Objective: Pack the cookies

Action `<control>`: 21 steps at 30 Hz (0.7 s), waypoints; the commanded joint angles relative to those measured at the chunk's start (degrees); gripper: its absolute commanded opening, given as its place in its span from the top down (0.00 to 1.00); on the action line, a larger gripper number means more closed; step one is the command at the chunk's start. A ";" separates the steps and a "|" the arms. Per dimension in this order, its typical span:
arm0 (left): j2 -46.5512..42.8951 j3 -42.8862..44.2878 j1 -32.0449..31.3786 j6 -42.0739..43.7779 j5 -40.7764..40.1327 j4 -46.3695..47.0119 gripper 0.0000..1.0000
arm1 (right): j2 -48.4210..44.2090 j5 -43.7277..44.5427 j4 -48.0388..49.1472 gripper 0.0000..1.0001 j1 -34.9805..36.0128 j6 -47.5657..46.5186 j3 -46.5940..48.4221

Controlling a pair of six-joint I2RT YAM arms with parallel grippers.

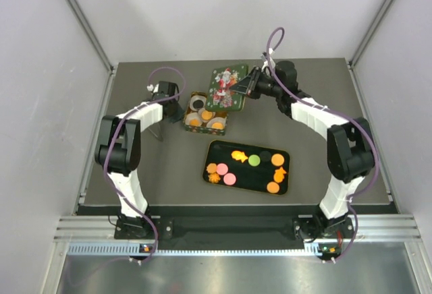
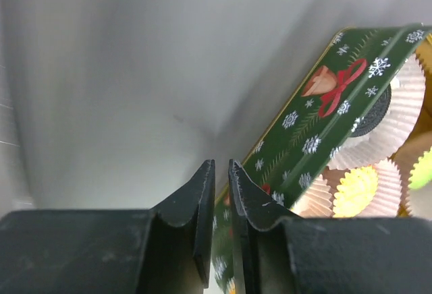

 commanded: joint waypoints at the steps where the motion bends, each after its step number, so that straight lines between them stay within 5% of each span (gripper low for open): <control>1: -2.07 -3.16 -3.59 -4.39 2.10 6.22 0.81 | 1.84 -6.50 20.55 1.00 -2.59 12.04 -1.54; 9: -4.09 -5.71 -7.03 -6.51 1.93 9.22 0.78 | 9.66 -10.89 32.34 1.00 -4.27 20.14 -3.92; 17: -8.30 -6.24 -2.02 -4.32 1.75 5.98 0.74 | 15.28 -14.76 39.30 1.00 -4.44 25.51 -3.58; 21: -10.59 -6.42 -0.44 -3.79 2.10 5.53 0.63 | 17.40 -16.78 39.56 1.00 -4.44 26.13 -2.43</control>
